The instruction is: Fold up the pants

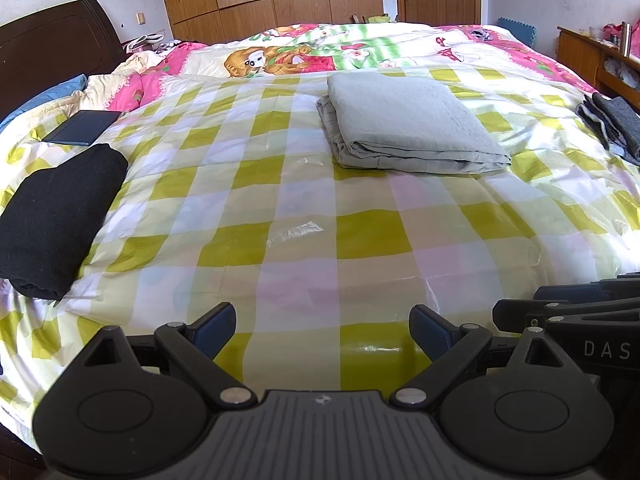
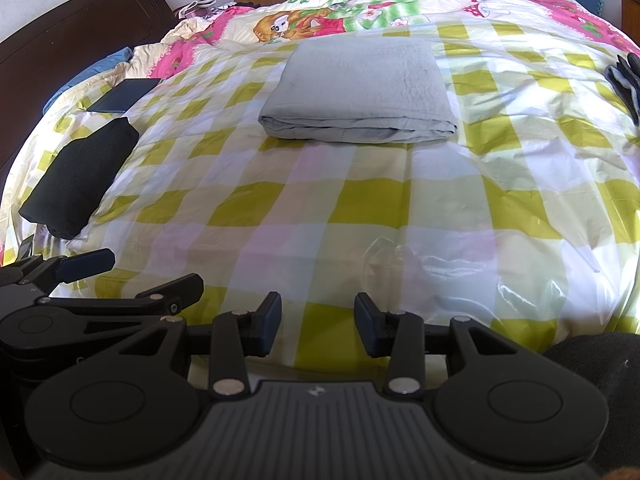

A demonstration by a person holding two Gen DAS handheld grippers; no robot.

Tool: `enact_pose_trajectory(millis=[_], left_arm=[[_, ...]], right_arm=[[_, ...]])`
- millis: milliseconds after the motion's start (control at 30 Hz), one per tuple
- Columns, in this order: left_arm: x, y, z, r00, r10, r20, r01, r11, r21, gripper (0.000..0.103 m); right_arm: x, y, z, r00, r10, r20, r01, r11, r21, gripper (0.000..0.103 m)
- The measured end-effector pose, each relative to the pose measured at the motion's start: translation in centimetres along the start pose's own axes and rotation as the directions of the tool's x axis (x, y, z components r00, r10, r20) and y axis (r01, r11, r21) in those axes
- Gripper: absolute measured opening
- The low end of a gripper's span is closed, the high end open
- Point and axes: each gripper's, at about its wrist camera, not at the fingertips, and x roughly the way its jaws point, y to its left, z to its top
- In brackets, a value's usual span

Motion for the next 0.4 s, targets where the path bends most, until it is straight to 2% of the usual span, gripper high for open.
enact_pose_trajectory(millis=[400], left_arm=[[-0.13,0.0,0.02,1.0,0.004,0.006,-0.004,1.0,0.004,0.103]], right_arm=[[0.0,0.0,-0.01,1.0,0.0,-0.001,0.0,1.0,0.0,0.042]])
